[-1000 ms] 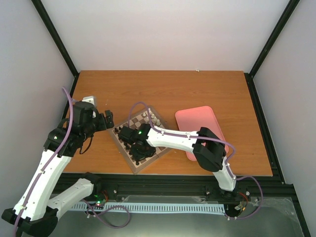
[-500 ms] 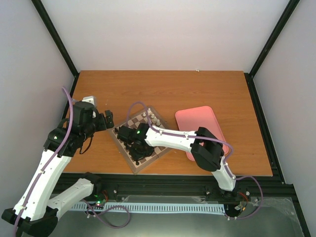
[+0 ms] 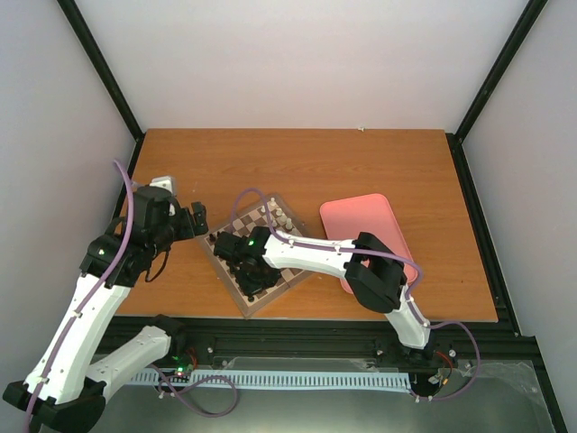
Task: Set up the chess pieces on the board
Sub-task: Place the chess piece on the chessboard.
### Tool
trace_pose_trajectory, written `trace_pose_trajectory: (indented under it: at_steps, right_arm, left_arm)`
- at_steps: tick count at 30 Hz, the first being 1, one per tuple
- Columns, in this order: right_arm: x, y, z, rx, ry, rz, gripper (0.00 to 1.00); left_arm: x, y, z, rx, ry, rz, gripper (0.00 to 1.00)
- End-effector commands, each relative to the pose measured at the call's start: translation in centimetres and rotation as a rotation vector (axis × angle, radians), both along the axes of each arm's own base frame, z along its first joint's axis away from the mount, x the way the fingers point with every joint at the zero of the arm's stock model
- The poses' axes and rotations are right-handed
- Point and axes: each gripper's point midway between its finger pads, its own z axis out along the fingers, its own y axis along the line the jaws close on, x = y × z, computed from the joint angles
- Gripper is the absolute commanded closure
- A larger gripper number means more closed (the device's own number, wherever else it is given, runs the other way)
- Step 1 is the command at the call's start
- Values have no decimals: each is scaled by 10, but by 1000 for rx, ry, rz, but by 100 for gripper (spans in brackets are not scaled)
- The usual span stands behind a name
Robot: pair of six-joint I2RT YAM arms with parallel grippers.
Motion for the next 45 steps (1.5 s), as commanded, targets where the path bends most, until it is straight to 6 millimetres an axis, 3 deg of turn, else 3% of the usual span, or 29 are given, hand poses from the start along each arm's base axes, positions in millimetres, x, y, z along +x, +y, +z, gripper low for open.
trace_pose_trajectory:
  at_steps: [1, 11, 29, 45]
  right_arm:
    - [-3, 0, -4, -18, 3, 11, 95]
    - [-6, 0, -6, -17, 17, 20, 93]
    - [-6, 1, 7, 2, -8, 28, 75]
    - [-11, 13, 15, 59, 18, 59, 74]
  left_arm:
    - [-3, 1, 1, 14, -5, -13, 0]
    - [-3, 1, 0, 13, -2, -10, 0]
    - [-3, 0, 1, 9, -6, -11, 0]
    - [-1, 0, 2, 9, -5, -13, 0]
